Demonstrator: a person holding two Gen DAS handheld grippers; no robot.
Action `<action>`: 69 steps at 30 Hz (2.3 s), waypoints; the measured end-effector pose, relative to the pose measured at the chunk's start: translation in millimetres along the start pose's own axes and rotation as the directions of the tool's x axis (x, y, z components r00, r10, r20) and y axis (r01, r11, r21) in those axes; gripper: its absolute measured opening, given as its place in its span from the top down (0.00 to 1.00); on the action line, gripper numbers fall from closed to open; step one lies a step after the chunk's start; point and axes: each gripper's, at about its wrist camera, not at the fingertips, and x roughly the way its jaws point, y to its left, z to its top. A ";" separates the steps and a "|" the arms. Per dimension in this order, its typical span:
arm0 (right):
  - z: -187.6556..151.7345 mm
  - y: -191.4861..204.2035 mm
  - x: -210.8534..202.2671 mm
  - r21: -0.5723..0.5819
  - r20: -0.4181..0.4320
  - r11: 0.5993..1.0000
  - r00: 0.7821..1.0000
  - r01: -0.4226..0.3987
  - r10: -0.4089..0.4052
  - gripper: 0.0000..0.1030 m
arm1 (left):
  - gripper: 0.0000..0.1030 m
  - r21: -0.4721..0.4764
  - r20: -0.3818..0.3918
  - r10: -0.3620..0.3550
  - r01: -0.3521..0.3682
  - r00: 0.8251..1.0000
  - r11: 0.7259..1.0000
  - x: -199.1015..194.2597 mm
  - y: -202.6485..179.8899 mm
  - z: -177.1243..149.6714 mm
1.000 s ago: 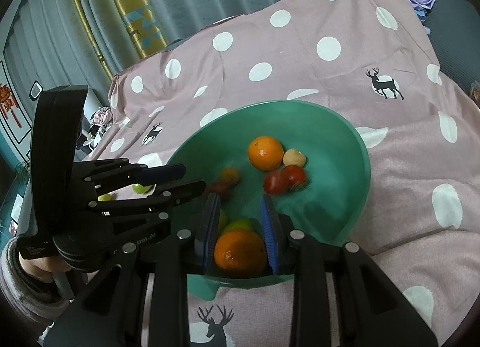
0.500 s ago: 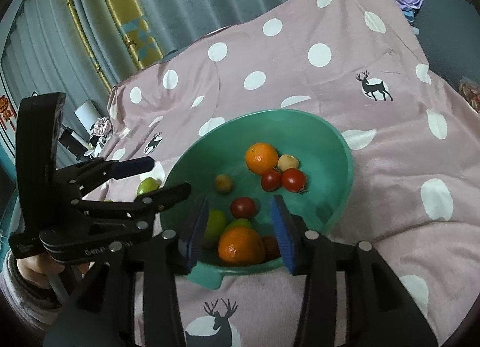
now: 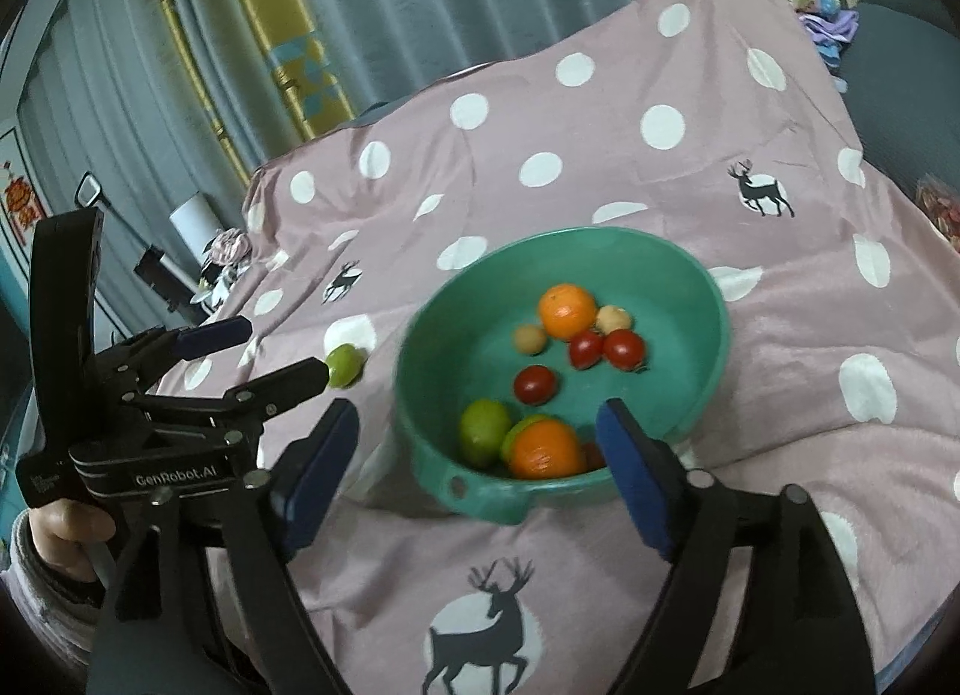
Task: Organize fruits
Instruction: 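Withdraw both open tools from the bowl toward the green plums, then grasp a large green plum with the left tool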
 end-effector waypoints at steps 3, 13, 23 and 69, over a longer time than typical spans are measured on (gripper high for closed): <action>-1.6 10.7 -1.1 -0.019 -0.009 1.000 1.000 -0.008 0.008 0.15 | 0.05 -0.023 0.003 0.011 -0.011 1.000 1.000 -9.5 9.2 -7.2; -2.2 48.7 0.7 -0.086 -0.032 0.995 0.999 -0.040 0.038 0.07 | 0.03 -0.097 0.035 0.062 -0.058 0.997 0.994 -36.6 41.3 -28.9; -6.2 74.6 11.6 -0.122 -0.070 0.991 0.996 -0.060 0.052 0.06 | 0.03 -0.151 0.018 0.075 -0.072 0.997 0.986 -41.0 71.6 -55.7; -19.2 126.9 112.1 -0.199 -0.291 0.966 0.951 -0.163 0.101 0.07 | 0.30 -0.277 -0.150 -0.030 -0.013 0.988 0.961 67.1 176.3 -82.7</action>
